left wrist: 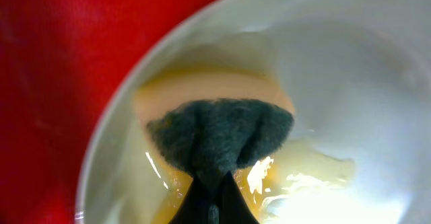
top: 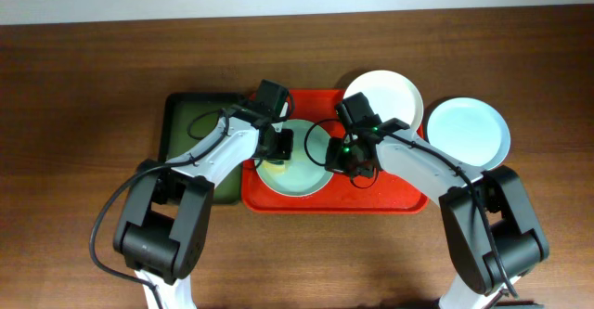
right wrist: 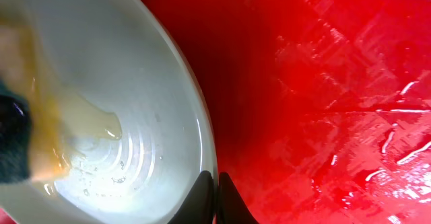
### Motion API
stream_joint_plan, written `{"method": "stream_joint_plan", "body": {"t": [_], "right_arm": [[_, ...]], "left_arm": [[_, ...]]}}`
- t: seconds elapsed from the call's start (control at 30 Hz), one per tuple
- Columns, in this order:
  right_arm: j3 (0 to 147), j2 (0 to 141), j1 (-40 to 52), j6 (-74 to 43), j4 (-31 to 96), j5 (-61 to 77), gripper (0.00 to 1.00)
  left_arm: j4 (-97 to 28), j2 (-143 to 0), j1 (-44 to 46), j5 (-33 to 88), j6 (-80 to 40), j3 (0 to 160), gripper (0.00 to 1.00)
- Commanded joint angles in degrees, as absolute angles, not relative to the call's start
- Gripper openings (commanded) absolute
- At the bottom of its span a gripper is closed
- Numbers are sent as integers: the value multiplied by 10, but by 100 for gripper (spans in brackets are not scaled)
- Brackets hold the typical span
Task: Clean dirty plates on tray and stack at the side
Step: 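Scrub the plate with the sponge while the right gripper holds it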
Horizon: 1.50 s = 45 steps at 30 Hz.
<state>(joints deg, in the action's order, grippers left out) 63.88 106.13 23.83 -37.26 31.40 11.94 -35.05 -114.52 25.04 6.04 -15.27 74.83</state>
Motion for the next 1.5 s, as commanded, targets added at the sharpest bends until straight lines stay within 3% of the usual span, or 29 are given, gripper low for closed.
{"method": "stream_joint_plan", "body": {"t": [0.0,0.1,0.2,0.33,0.73,1.07,1.2,1.37,1.47], "right_arm": [[635,1064,244,-369,312,117,4],[635,1064,245,-369,314,113,4],[635,1065,245,-369,315,109,4],[635,1065,245,-369,315,105,4],[635,1065,245,-369,323,100,5],[635,1065,245,-369,323,98,5],[635,1065,245,-369,323,98,5],[635,1065,245,-369,323,98,5],[635,1065,245,-369,323,98,5]], "left_arm": [[-351,-1183,266,267,-169,718,0],[-354,-1180,222,352,-169,755,0],[-378,-1157,180,360,-161,784,0],[-421,-1074,141,220,-156,807,0],[-443,-1087,240,65,-154,795,0],[-442,-1187,247,21,-189,795,0],[-442,-1219,256,104,-198,795,0],[-433,-1222,279,358,-137,795,0],[-435,-1217,267,386,-134,800,0]]}}
